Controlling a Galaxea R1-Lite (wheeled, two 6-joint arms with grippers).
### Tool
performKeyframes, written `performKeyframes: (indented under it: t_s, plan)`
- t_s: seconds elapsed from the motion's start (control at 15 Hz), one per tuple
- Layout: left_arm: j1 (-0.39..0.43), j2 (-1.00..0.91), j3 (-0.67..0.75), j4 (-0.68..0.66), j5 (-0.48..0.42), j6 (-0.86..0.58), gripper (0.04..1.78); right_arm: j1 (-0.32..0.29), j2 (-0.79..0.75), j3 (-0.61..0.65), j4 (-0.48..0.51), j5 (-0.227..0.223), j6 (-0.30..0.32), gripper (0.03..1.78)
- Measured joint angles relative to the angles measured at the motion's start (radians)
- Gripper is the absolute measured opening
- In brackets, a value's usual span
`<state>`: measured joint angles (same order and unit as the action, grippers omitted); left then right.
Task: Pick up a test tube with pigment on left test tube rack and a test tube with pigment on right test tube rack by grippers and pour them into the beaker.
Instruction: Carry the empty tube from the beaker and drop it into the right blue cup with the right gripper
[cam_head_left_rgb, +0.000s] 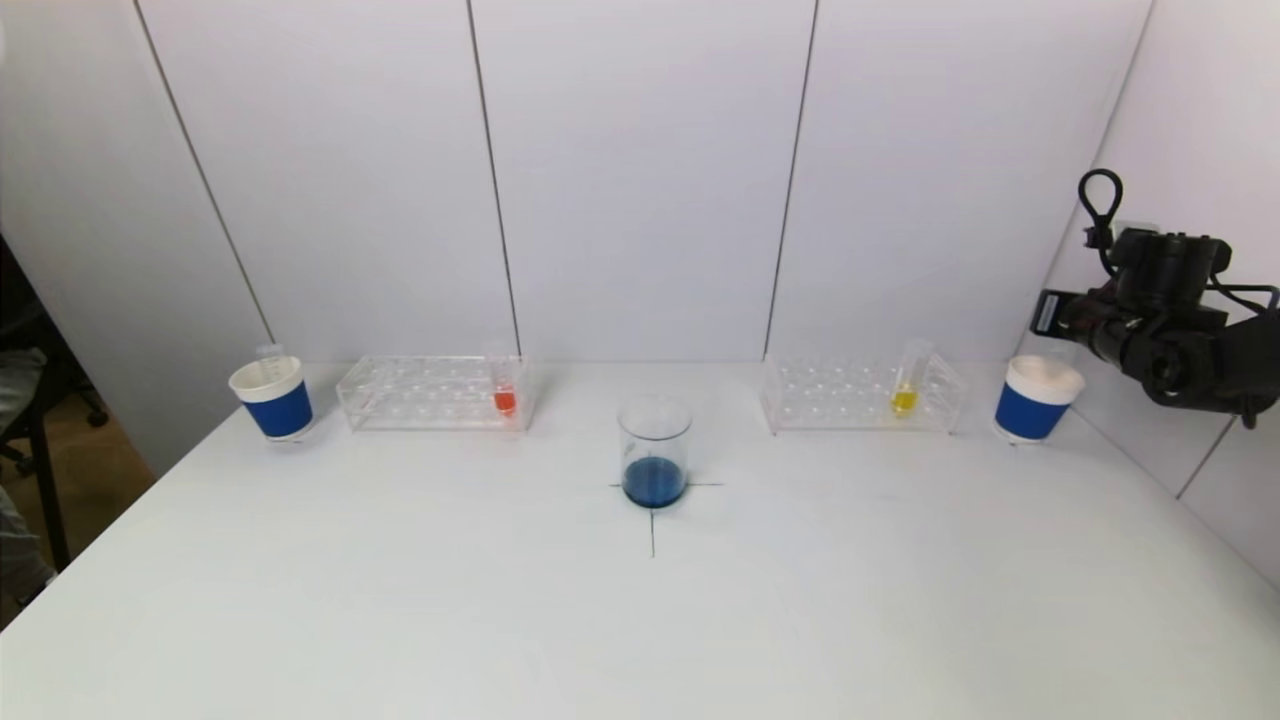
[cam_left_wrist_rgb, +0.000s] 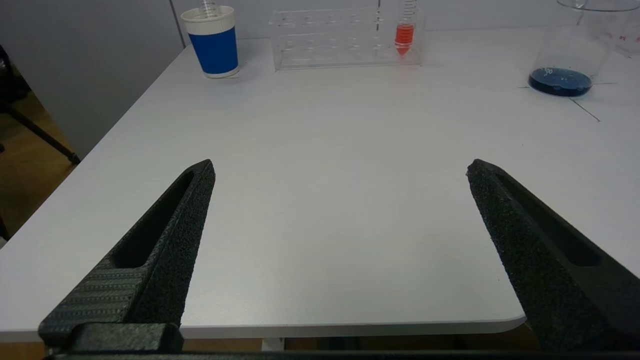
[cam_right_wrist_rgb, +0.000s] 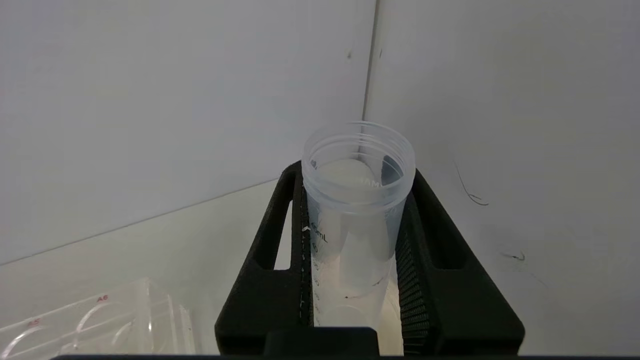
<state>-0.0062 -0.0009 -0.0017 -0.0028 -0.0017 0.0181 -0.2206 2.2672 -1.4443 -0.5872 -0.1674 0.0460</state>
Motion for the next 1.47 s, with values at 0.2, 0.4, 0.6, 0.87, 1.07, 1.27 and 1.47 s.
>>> performKeyframes:
  t_s: [0.2,0.4,0.6,0.87,1.07,1.27,1.47]
  plan:
    - [0.0,0.0,0.0,0.0,0.0,0.0,1.76,-0.001,0.048,-0.046,0.001,0.0,0.0,0.53]
    - [0.0,0.0,0.0,0.0,0.0,-0.001,1.76,-0.001,0.085,-0.069,0.003,-0.001,0.0,0.53]
    - [0.0,0.0,0.0,0.0,0.0,0.0,1.76,0.0,0.103,-0.068,0.001,-0.001,0.001,0.53]
    - [0.0,0.0,0.0,0.0,0.0,0.0,1.76,0.001,0.108,-0.037,0.0,-0.003,0.004,0.53]
    - [0.0,0.0,0.0,0.0,0.0,0.0,1.76,0.001,0.103,-0.017,-0.005,-0.004,0.004,0.53]
    - [0.0,0.0,0.0,0.0,0.0,0.0,1.76,0.0,0.101,-0.002,-0.048,-0.004,0.002,0.53]
    - [0.0,0.0,0.0,0.0,0.0,0.0,1.76,0.0,0.099,0.01,-0.054,-0.004,0.001,0.53]
